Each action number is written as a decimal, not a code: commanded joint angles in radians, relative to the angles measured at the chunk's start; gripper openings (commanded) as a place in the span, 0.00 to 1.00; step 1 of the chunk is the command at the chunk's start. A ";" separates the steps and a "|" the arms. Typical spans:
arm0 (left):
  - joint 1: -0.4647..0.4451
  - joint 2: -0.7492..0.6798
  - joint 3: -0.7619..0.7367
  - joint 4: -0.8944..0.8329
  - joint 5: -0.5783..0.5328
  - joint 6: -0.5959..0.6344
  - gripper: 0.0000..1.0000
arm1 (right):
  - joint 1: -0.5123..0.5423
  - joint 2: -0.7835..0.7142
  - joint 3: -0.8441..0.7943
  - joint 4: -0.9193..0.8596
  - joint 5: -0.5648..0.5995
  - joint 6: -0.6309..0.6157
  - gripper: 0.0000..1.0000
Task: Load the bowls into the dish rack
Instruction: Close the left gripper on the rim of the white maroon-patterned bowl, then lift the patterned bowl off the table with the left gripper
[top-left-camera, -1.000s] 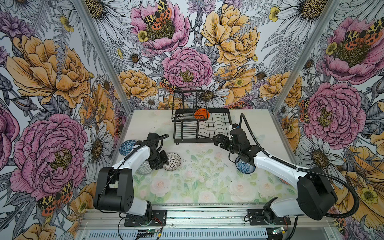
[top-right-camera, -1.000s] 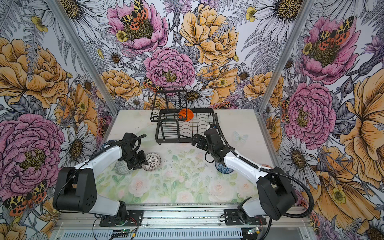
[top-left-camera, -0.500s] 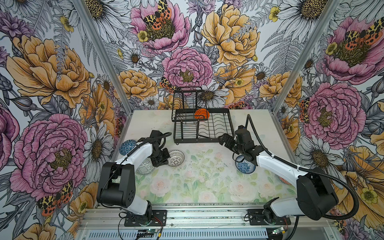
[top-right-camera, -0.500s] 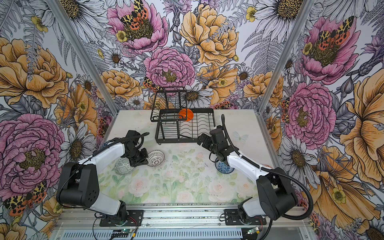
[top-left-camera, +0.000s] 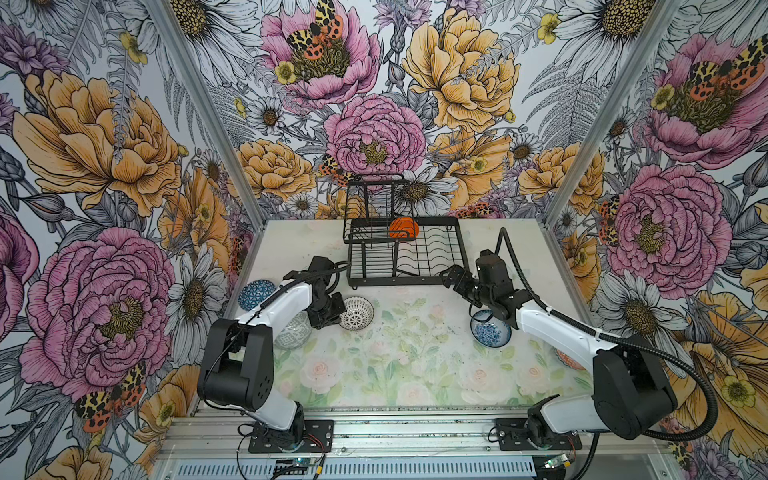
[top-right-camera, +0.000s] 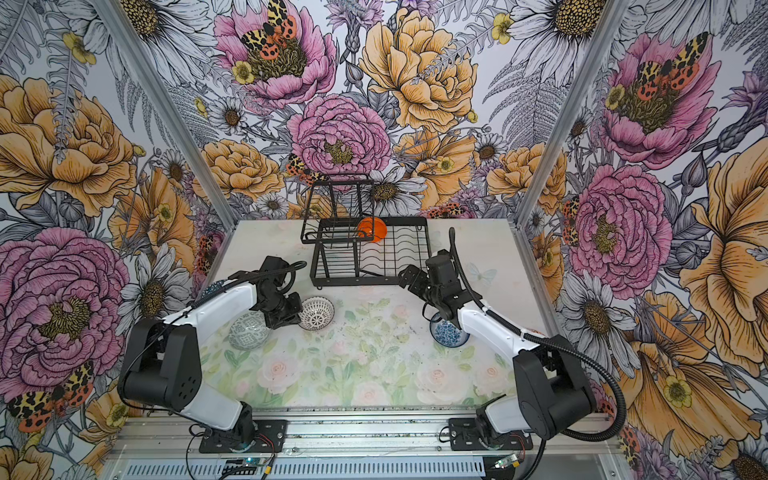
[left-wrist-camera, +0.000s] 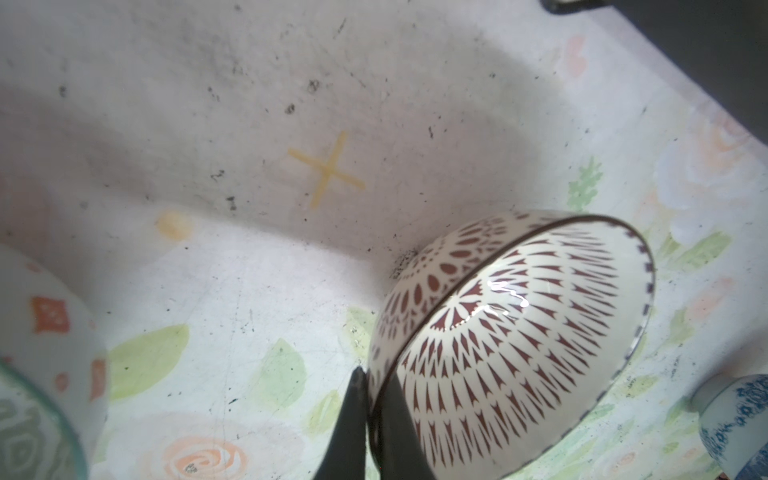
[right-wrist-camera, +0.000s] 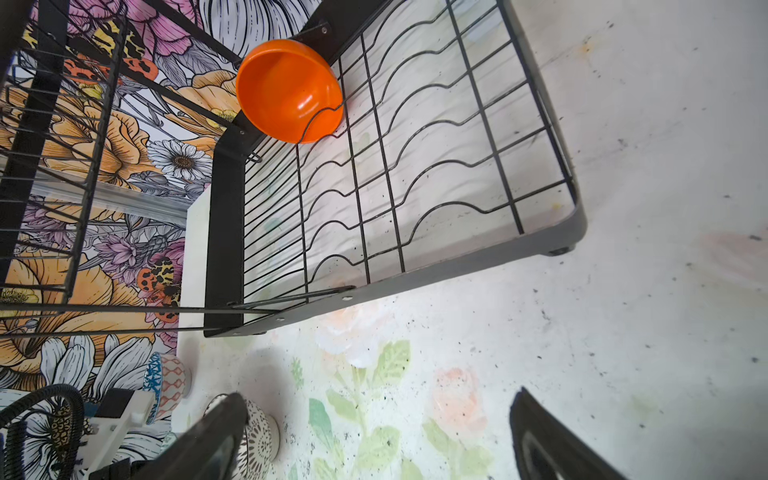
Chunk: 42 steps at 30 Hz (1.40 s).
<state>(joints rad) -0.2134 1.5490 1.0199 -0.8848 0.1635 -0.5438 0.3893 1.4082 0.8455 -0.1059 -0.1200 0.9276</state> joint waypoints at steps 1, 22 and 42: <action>-0.013 -0.006 0.040 0.038 -0.031 -0.020 0.00 | -0.019 -0.006 0.021 -0.015 0.007 0.005 0.99; 0.068 -0.226 0.009 0.067 -0.175 -0.090 0.00 | -0.089 -0.009 0.031 -0.023 -0.040 -0.006 0.99; 0.232 -0.403 0.234 0.242 -0.361 -0.137 0.00 | -0.089 0.021 0.313 -0.036 -0.010 0.126 0.99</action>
<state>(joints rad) 0.0116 1.1812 1.1908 -0.8070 -0.1497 -0.6533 0.3061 1.4170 1.0836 -0.1467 -0.1520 0.9993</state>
